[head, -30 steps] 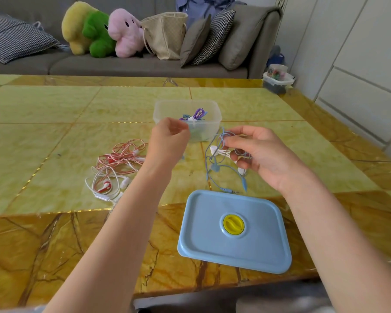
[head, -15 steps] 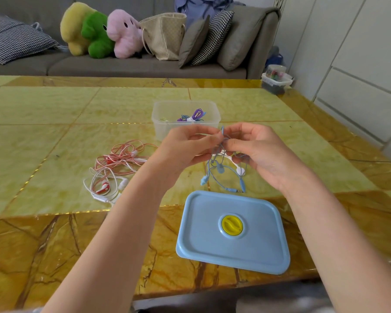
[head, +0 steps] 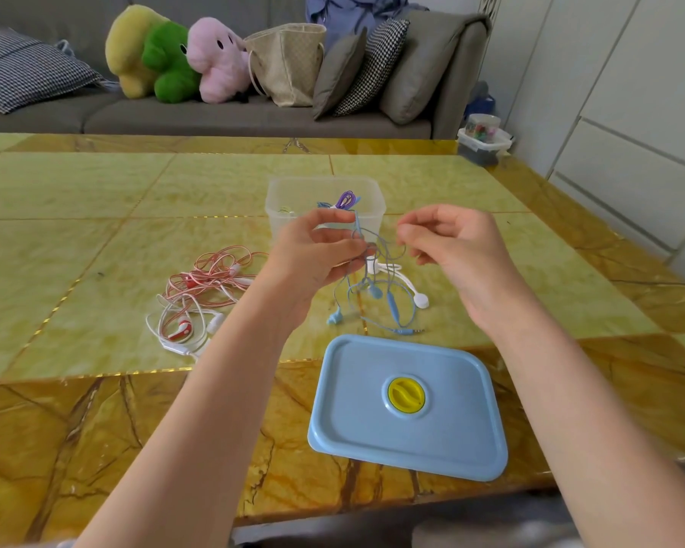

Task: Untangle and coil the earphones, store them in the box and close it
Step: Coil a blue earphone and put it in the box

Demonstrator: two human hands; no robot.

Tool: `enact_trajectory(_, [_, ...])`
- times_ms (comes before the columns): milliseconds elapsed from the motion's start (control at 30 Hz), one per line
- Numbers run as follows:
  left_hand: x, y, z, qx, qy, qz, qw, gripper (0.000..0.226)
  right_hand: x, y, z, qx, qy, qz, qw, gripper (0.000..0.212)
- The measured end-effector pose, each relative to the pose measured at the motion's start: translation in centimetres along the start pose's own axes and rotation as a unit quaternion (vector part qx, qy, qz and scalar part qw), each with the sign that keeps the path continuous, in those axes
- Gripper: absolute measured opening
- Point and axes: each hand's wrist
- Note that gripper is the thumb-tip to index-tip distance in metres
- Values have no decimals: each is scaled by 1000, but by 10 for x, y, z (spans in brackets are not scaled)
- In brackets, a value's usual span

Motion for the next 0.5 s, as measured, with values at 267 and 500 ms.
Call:
enact_trajectory(267, [-2,-2,2,-23,62,42,997,31,-7,-5,-2,-18,-55,86,995,8])
enact_trajectory(500, [-3,-4,2,-35,80,56,995,29,-4,-2,-5,-70,-45,55,995,12])
Point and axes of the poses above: each hand's wrist, its own y-axis towards the middle knuckle, its own x-axis out of the back of the hand, z = x × y, and after that the axes turned 14 degrees about -z, right-handed
